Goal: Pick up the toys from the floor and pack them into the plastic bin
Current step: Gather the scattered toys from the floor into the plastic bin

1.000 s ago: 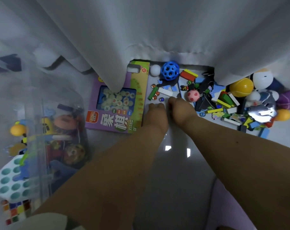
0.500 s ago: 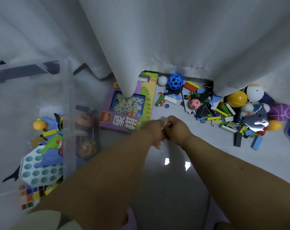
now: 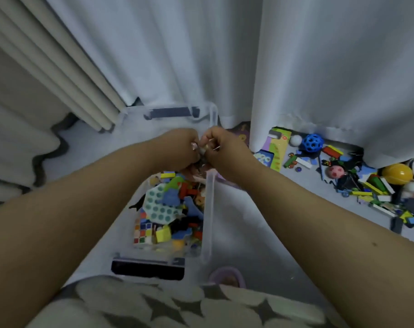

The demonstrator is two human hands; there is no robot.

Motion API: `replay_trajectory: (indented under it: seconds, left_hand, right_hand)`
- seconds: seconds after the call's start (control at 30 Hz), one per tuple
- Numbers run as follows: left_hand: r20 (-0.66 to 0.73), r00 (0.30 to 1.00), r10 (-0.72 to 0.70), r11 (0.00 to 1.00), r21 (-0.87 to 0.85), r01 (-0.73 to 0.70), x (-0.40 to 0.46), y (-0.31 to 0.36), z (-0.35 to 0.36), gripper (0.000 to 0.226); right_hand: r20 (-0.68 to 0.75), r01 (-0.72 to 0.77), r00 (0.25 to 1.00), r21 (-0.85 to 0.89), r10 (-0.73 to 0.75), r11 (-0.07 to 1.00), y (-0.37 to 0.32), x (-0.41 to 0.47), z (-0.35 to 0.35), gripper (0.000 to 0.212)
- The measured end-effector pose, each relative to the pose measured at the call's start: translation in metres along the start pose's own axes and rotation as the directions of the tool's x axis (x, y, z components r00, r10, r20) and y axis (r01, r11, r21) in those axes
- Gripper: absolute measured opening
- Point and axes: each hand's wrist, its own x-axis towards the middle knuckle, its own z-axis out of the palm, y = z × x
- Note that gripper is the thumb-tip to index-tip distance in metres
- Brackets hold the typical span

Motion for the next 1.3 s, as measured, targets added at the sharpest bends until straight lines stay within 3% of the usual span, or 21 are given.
replay_trajectory:
  seconds: [0.1,0.2,0.33,0.5,0.63,0.83,0.97,1.1,1.2,1.3]
  left_hand:
    - [-0.014,0.995,-0.104,0.994,0.041,0.104,-0.016,-0.035,-0.010,0.023]
    - [-0.033,0.988,-0.153,0.988,0.025,0.154,-0.022,-0.054,-0.017,0.041]
    - [-0.098,0.990,-0.099,0.994,-0.053,0.094,-0.023,-0.046,-0.012,0.036]
    - [-0.163,0.980,0.110,0.992,0.079,-0.099,-0.007,0.003,0.013,0.028]
    - [-0.051,0.959,0.278,0.924,0.285,-0.253,0.020,0.050,0.052,0.031]
    - [0.196,0.914,0.355,0.823,0.399,-0.405,0.073,0.100,0.117,0.036]
    - [0.271,0.908,0.319,0.810,0.419,-0.410,0.117,0.117,0.149,0.041]
    - [0.192,0.943,0.274,0.859,0.392,-0.329,0.168,0.124,0.178,0.040]
    - [0.123,0.971,0.204,0.907,0.351,-0.235,0.202,0.122,0.198,0.043]
    - [0.103,0.971,0.218,0.916,0.323,-0.239,0.229,0.120,0.215,0.045]
  right_hand:
    - [0.201,0.019,0.979,-0.164,0.015,0.986,-0.017,-0.002,0.020,0.021]
    - [0.251,0.056,0.968,-0.298,0.021,0.953,-0.018,-0.011,0.023,0.028]
    - [0.086,-0.007,0.996,-0.219,0.027,0.976,-0.009,-0.028,0.010,0.024]
    - [-0.162,-0.150,0.977,-0.058,0.139,0.987,0.017,-0.040,-0.025,0.021]
    - [-0.243,-0.297,0.928,-0.019,0.284,0.955,0.065,-0.048,-0.062,0.023]
    - [-0.327,-0.537,0.777,0.100,0.537,0.838,0.153,-0.065,-0.114,0.020]
    - [-0.364,-0.645,0.690,0.085,0.626,0.760,0.204,-0.078,-0.145,0.005]
    - [-0.442,-0.709,0.640,-0.023,0.629,0.705,0.242,-0.077,-0.175,0.019]
    - [-0.477,-0.709,0.655,-0.119,0.587,0.695,0.263,-0.062,-0.189,0.025]
    - [-0.497,-0.676,0.698,-0.217,0.517,0.704,0.276,-0.047,-0.193,0.036]
